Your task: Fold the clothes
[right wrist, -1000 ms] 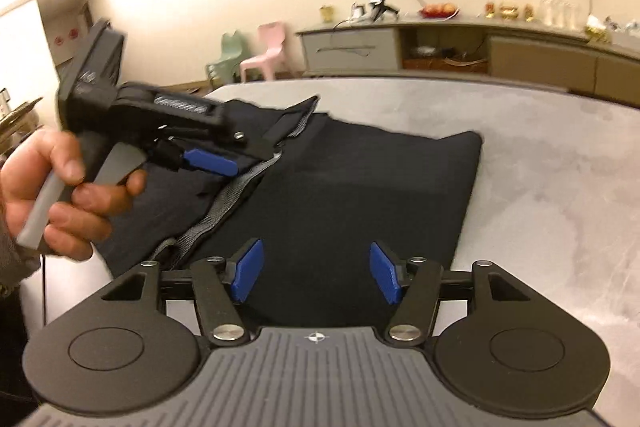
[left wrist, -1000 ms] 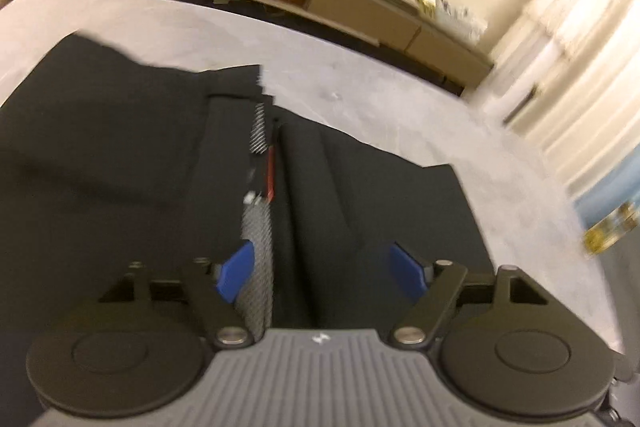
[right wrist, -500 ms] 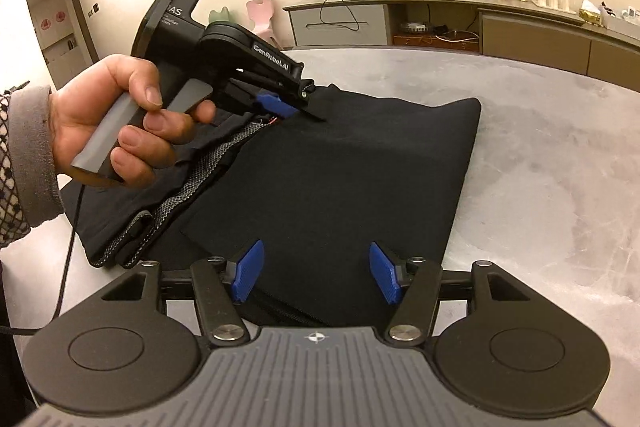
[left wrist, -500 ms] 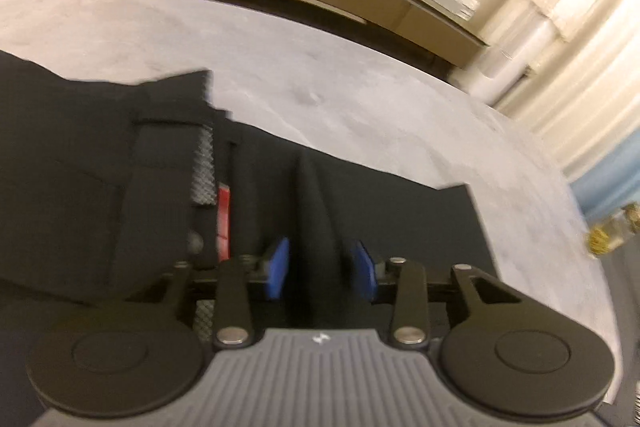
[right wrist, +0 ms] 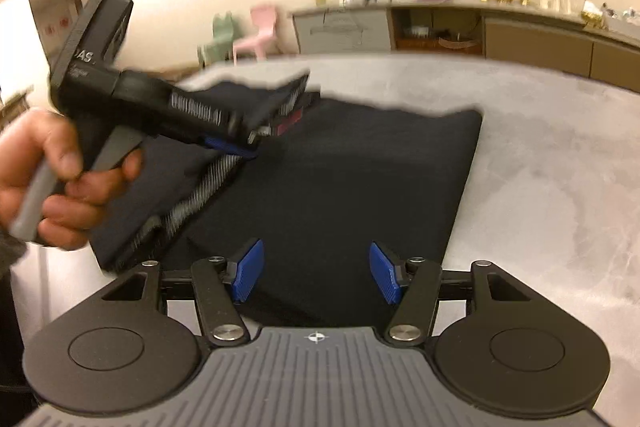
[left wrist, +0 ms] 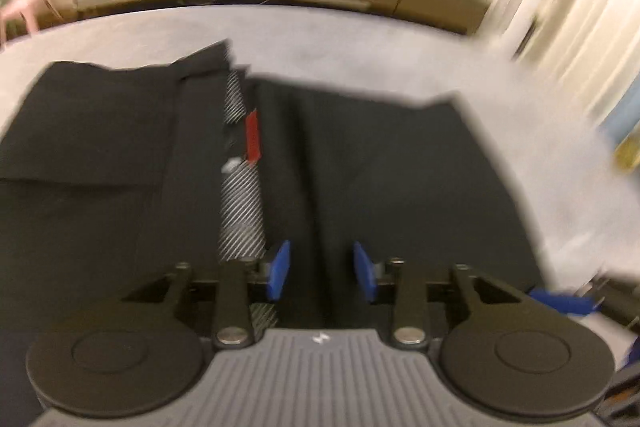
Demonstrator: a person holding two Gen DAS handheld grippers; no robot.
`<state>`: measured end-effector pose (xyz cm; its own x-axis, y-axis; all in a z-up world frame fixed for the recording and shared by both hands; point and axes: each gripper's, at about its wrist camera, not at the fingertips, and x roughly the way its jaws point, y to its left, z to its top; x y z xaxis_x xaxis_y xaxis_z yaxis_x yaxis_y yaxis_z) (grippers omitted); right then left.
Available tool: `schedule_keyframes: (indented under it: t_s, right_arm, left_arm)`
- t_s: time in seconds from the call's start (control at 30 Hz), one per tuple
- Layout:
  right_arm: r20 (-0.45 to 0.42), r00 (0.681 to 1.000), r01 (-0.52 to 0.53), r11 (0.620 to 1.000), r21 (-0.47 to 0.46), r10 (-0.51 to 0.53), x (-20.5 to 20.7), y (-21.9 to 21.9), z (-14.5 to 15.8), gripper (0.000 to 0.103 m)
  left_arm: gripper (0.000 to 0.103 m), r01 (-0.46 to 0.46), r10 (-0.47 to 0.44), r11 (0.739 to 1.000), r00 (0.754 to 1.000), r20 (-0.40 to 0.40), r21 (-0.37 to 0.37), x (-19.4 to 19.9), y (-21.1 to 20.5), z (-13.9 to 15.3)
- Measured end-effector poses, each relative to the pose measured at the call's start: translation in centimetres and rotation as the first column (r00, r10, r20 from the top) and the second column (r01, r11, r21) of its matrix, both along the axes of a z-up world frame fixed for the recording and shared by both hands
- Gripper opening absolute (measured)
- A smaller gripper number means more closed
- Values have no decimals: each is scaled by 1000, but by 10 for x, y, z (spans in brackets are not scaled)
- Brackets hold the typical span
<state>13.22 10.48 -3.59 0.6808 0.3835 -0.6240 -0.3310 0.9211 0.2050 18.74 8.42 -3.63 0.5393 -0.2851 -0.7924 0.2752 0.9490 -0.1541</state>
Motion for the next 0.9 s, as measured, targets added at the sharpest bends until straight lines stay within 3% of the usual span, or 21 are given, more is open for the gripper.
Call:
schedule_keyframes:
  t_s: [0.03,0.13,0.2,0.27,0.3,0.37,0.4,0.43,0.5,0.63,0.7,0.77,0.8,0.83,0.9]
  right_arm:
    - [-1,1000,4,1000,-1,-4,-2,-1,0,60]
    - [29,996,78,996,42,-79,-9,-19,11,65]
    - [48,987,151,985,87,-156,-12,-36,20,72]
    - [-3,977,210,969,132,-211,-7,-50,14,72]
    - [-35,976,217,965,150,-214,-5,-53,9,69]
    - [-98,971,233,954,186,-218,-1,-59,-1,53]
    - [-98,973,223,958,180,-209,-2,-56,-3,36]
    - [-68,977,208,967,148,-200,-4,-51,-3,24]
    - [5,983,182,980,83,-183,-9,-41,-1,14]
    - [97,985,136,988,72,-142,-21,-34,9,11]
    - [129,983,122,990,72,-130,-26,-33,12,11]
    - [129,983,118,989,89,-129,-27,-36,12,11]
    - [124,983,122,987,100,-134,-27,-38,12,11]
    - [116,983,128,985,112,-141,-26,-41,12,12]
    - [96,980,161,976,145,-175,-27,-47,12,19]
  left_arm:
    - [33,-6,7,1000,1000,18,-13,-9,7,6]
    - [53,-27,31,999,996,81,-44,-37,29,26]
    - [53,-19,22,999,997,79,-43,-47,34,34]
    - [57,17,-13,998,997,76,-53,-42,20,40]
    - [61,43,-38,997,996,79,-56,-40,7,46]
    - [90,103,-99,994,992,85,-48,-32,-25,61]
    - [97,142,-140,989,987,74,-33,-21,-45,64]
    - [101,188,-187,982,981,54,-13,-8,-69,63]
    - [101,269,-270,962,963,1,38,19,-116,56]
    - [100,385,-369,904,922,-117,187,41,-186,25]
    - [92,425,-397,858,905,-150,288,41,-205,8]
    - [33,419,-395,806,907,-149,418,40,-214,-9]
    - [31,410,-388,806,911,-142,426,41,-211,-10]
    - [23,403,-384,819,914,-132,409,41,-206,-8]
    - [18,368,-348,861,930,-119,352,45,-195,2]
